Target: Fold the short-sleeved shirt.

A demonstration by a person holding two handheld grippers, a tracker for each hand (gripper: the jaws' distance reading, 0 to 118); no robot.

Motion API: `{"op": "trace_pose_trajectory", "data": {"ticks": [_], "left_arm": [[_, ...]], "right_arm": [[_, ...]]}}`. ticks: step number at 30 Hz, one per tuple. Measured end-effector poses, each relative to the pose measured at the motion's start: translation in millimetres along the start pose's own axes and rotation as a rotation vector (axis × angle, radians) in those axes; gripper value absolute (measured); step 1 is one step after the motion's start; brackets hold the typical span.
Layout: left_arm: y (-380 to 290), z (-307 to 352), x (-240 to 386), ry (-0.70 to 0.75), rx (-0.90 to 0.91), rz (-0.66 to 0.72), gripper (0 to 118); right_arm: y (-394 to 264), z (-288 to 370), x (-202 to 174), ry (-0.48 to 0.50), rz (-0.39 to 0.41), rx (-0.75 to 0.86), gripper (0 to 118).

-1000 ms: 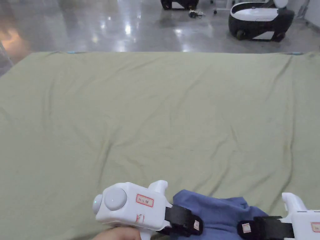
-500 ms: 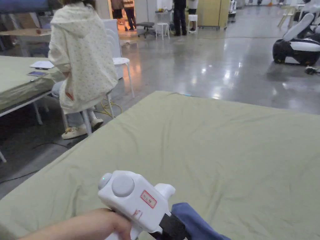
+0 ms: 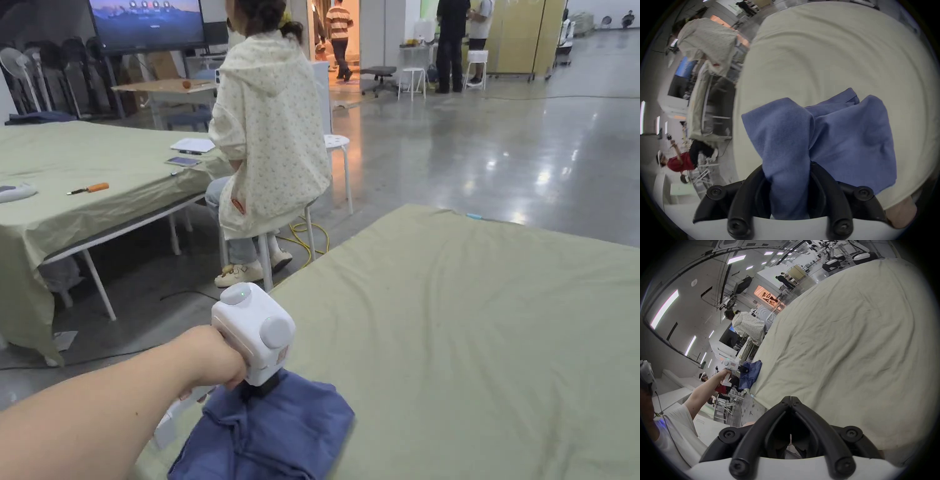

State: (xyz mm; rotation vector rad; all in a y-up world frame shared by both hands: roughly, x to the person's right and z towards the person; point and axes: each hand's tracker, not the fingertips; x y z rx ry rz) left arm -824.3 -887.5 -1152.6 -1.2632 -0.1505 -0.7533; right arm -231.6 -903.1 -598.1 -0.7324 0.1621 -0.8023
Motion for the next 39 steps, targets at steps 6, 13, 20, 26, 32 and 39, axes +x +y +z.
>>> {"op": "trace_pose_trajectory", "data": {"ticks": [6,13,20,26,32,39], "left_arm": [[-15,-3,-12,-0.051,0.077,0.148,27],[-50,88,-7,-0.131,0.416,0.373,111],[-101,235,128,-0.466,0.926,0.395,52],[-130,320,251,-0.389,1.205,0.206,0],[-158,354,323,-0.473,1.270,0.266,0],[-196,383,352,-0.396,1.364,0.255,0]], "right_arm": [[-2,1,-13,0.007,0.044,0.006,0],[11,16,-83,-0.040,0.166,0.029,0],[30,27,-108,-0.312,0.369,0.211,0],[21,70,-159,-0.537,0.547,0.522,0],[-5,102,-172,-0.746,0.624,0.724,0],[-17,132,-161,-0.778,0.581,0.787,0]]}}
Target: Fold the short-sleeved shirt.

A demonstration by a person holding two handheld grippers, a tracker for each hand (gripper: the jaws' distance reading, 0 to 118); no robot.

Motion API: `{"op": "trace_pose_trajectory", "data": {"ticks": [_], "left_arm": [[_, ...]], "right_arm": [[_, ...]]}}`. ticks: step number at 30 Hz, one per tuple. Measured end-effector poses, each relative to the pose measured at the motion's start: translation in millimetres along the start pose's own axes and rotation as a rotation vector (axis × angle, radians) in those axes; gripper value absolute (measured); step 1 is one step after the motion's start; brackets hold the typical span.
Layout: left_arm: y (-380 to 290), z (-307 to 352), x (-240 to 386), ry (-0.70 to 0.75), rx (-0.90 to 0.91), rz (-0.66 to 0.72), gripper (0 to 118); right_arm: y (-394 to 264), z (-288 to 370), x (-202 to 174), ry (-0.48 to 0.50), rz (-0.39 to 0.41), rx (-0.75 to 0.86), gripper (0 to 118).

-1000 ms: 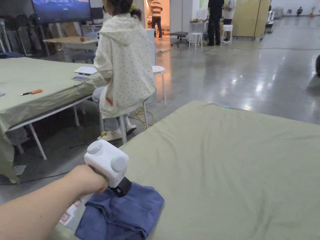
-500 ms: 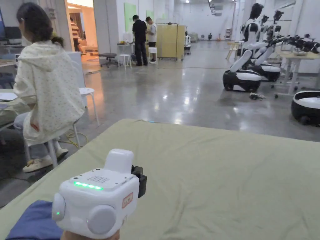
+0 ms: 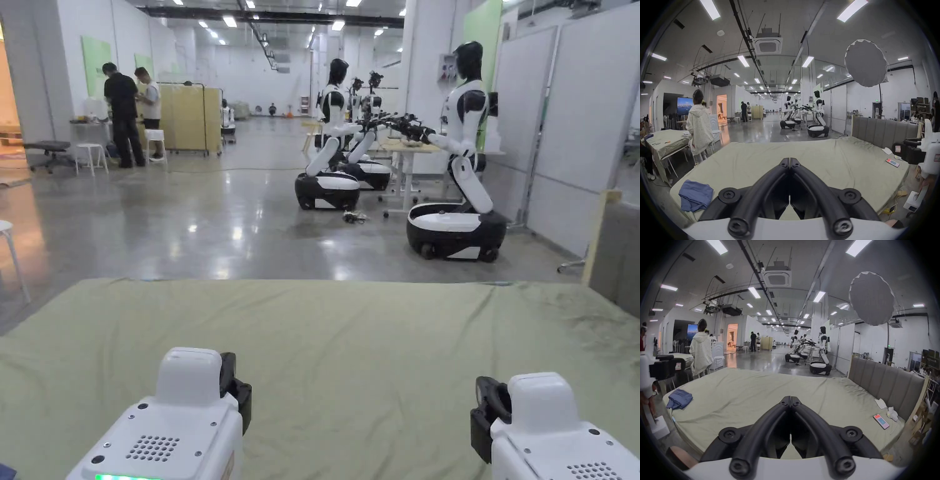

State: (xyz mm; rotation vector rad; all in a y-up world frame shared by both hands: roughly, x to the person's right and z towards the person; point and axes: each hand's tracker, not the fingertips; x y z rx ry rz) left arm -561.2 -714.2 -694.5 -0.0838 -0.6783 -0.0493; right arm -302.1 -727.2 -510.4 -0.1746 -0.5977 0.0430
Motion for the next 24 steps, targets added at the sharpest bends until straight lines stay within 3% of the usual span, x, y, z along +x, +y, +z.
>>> {"op": "trace_pose_trajectory", "data": {"ticks": [2,10,12,13,14,15,17,20,24], "left_arm": [[3,7,5,0.011,0.019,0.010,0],[16,20,12,0.016,0.049,0.037,0],[18,22,11,0.019,0.058,0.052,19],[18,22,9,0.004,0.058,0.069,42],[20,21,9,-0.008,0.052,0.091,89],[20,18,9,0.002,0.027,0.117,112],[15,21,9,0.015,0.027,0.123,118],[12,22,8,0.029,0.091,0.070,118],[14,22,12,0.055,0.059,0.035,118]], "right_arm": [[-1,5,2,-0.047,-0.009,0.017,0],[6,20,-1,-0.032,-0.002,0.049,0],[9,20,-2,-0.032,-0.008,0.060,0],[10,19,-3,-0.022,-0.016,0.060,1],[11,18,-3,-0.015,-0.023,0.059,11],[11,18,-4,-0.011,-0.030,0.058,34],[12,19,-8,-0.023,-0.045,0.056,116],[6,23,-11,-0.010,-0.074,0.102,118],[-2,22,-19,-0.045,-0.019,0.109,118]]}}
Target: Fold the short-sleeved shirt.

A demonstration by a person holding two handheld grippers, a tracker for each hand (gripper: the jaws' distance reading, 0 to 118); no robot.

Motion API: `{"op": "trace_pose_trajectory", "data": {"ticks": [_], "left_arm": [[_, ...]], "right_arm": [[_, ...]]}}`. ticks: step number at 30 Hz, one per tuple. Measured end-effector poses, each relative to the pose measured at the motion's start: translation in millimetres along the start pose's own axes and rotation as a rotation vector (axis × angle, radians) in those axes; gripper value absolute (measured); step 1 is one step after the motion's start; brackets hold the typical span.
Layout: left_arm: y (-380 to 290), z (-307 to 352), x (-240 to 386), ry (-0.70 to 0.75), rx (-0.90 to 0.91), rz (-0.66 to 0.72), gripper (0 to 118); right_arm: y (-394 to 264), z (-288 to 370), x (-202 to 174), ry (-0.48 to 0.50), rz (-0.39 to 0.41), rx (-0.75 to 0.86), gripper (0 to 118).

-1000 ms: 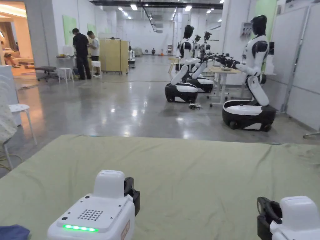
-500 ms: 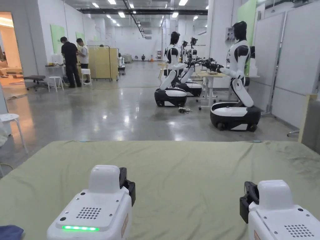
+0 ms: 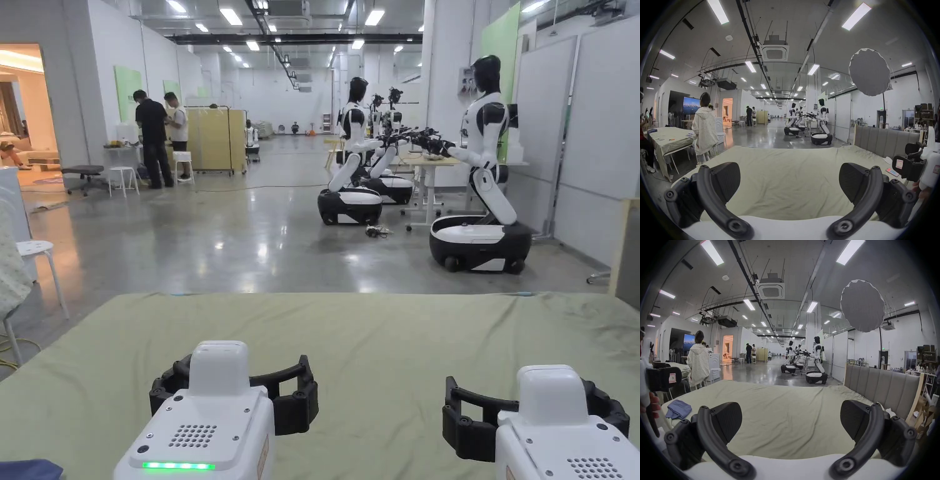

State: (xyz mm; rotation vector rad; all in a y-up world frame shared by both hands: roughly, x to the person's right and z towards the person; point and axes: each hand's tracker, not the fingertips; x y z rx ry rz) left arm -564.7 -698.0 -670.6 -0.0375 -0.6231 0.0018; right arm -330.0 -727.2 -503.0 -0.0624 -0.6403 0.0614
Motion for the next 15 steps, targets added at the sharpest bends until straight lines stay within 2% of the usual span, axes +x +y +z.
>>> {"op": "trace_pose_trajectory", "data": {"ticks": [4,6,7,9,11,14,15], "left_arm": [[-2,3,0,-0.017,0.021,0.005,118],[-2,4,1,0.011,0.036,-0.016,118],[-2,4,0,0.012,0.036,-0.020,118],[1,5,-1,0.000,0.031,-0.013,118],[2,7,-3,-0.009,0.032,0.010,118],[3,11,-5,-0.015,0.042,0.034,118],[3,11,-5,-0.017,0.041,0.039,118]], "right_arm": [[2,0,-3,-0.002,-0.019,-0.006,118],[1,-3,-7,0.018,0.032,-0.061,118],[0,-5,-11,-0.006,0.064,-0.079,118],[4,-4,-14,-0.025,0.074,-0.084,118],[4,-1,-15,0.014,0.053,-0.095,118],[11,2,-13,0.118,-0.020,-0.122,118],[12,0,-15,0.114,-0.017,-0.135,118]]}}
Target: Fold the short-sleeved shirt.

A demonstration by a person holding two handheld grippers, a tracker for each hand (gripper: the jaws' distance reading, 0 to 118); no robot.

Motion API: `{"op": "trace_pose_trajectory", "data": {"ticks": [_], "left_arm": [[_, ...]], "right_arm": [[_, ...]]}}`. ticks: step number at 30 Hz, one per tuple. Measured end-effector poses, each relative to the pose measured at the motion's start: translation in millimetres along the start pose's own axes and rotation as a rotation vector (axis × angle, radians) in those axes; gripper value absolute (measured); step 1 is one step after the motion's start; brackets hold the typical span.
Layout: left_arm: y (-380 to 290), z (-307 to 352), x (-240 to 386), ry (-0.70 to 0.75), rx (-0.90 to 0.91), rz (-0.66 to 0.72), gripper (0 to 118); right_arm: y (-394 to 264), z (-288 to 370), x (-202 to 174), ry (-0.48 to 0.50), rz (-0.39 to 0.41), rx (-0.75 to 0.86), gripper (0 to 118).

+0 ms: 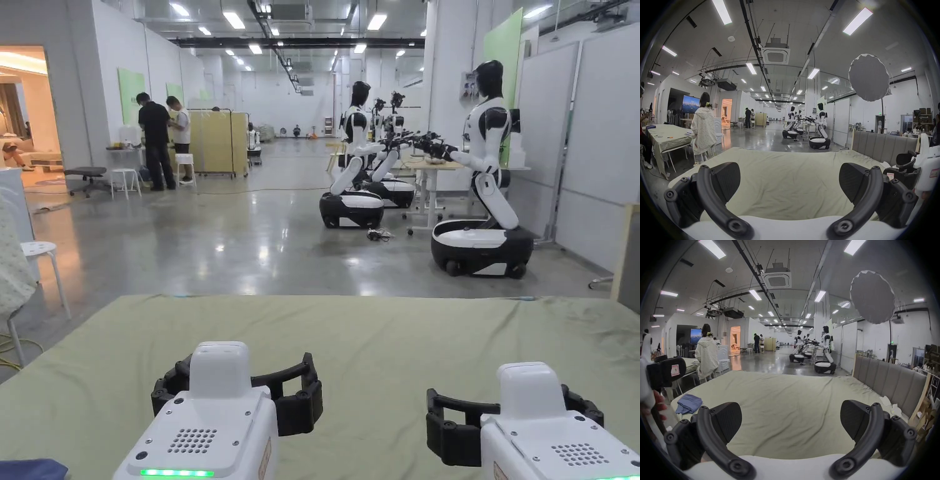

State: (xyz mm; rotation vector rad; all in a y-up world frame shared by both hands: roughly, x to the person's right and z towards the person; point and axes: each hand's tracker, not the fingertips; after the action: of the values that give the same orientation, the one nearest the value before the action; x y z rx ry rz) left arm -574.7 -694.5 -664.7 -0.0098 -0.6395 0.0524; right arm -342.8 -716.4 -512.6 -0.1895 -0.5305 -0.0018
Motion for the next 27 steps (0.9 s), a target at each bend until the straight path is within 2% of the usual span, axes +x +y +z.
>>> {"op": "trace_pose_trajectory", "data": {"ticks": [4,7,11,14,23,27], "left_arm": [[2,1,4,-0.002,-0.023,-0.012,118],[3,5,4,-0.011,-0.016,-0.025,118],[4,4,2,-0.010,-0.021,-0.029,118],[4,4,1,-0.002,-0.030,-0.030,118],[6,9,-4,0.013,-0.025,-0.023,118],[10,11,-4,0.021,-0.019,-0.026,118]], "right_arm": [[11,-5,-13,-0.110,0.059,0.004,118],[18,-6,-22,-0.133,0.064,0.006,118],[21,-2,-26,-0.074,0.074,0.019,118],[23,4,-26,-0.014,0.032,0.045,118],[33,17,-26,0.030,-0.029,0.076,118],[38,22,-27,0.027,-0.031,0.086,118]]}}
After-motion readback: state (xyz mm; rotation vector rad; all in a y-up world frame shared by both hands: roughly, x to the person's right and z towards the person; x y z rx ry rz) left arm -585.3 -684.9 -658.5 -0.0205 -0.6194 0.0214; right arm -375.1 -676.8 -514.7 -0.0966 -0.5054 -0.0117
